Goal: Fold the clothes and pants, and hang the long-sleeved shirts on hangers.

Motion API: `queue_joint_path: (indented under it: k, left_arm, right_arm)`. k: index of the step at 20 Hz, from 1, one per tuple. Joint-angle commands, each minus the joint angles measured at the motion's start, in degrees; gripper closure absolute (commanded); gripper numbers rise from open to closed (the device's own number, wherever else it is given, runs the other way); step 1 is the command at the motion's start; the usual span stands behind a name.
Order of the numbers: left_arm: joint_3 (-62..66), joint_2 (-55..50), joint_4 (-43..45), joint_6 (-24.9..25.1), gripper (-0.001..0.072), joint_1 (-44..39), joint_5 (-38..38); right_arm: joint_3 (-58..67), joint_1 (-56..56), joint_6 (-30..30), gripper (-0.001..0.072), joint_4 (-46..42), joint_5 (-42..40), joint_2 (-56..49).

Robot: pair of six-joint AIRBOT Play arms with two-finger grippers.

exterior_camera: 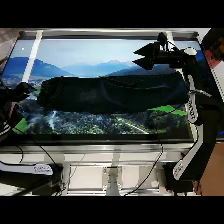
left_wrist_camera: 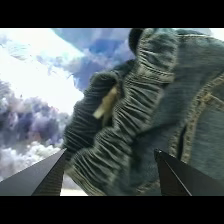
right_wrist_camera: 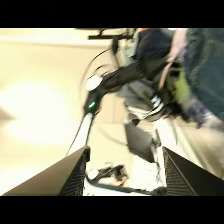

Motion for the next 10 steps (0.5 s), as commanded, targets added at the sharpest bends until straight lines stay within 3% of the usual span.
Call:
queue_joint_path:
  k: [1,2,7,10]
  left_arm:
    - [5.81,-7.1,-0.11,1.11,0.0087,0.37,-3.48]
    - [6.93,-8.76,-0.11,2.34,0.0087,0.37,-3.85]
    - [13.35,-16.17,-0.11,3.67,0.0087,0.39,-6.56]
    - [15.17,-18.49,-1.05,7.87,0.0088,0.35,-8.39]
  right_arm:
    - [0.02,0.63,0.28,0.0122,4.42,2.08,0.02]
    - [0.02,1.22,0.26,0.0023,5.2,2.05,0.02]
    - [0.02,4.07,0.26,0.0029,5.81,2.27,0.02]
    - [0.02,4.04,0.26,0.003,5.81,2.25,0.02]
